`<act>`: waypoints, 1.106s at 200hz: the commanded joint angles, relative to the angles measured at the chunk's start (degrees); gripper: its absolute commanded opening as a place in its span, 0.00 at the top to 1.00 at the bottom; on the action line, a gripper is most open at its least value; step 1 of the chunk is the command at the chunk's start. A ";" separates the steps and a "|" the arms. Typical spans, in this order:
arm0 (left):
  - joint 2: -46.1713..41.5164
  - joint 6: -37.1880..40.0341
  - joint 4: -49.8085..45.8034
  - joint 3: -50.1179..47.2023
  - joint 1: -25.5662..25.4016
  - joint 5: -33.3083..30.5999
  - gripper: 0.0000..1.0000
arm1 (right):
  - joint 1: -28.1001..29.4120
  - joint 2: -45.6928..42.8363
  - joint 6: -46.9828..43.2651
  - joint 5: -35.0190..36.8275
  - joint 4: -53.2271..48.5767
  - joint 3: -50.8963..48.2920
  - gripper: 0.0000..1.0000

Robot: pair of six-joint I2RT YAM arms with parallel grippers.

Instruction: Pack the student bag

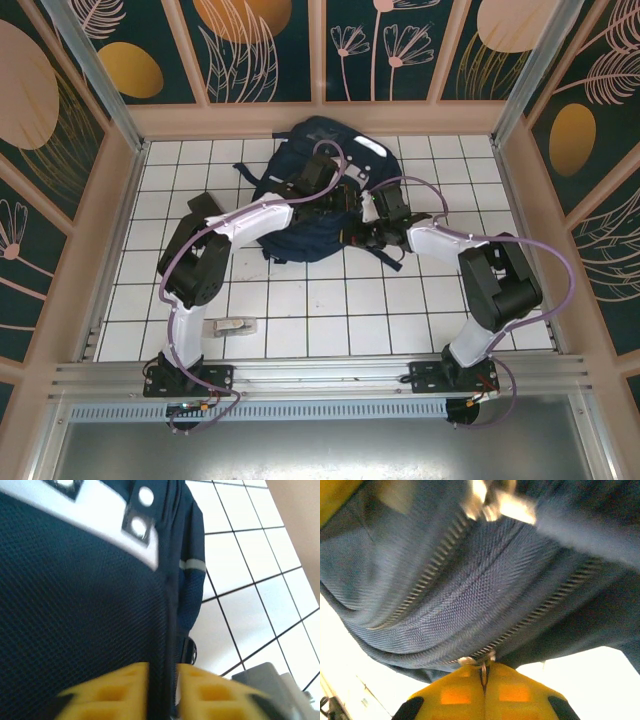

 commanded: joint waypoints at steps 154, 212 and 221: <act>-2.61 -15.11 21.99 -25.82 6.03 -7.17 0.05 | -5.36 -5.39 -6.83 -2.80 -15.37 -3.26 1.00; -3.58 -24.38 33.09 -30.50 2.16 -16.72 0.19 | -0.94 -6.98 1.51 -12.26 -3.42 -6.16 1.00; -3.86 -24.06 32.85 -30.50 2.14 -16.95 0.19 | -0.90 -6.00 2.72 -11.90 -1.50 -5.75 1.00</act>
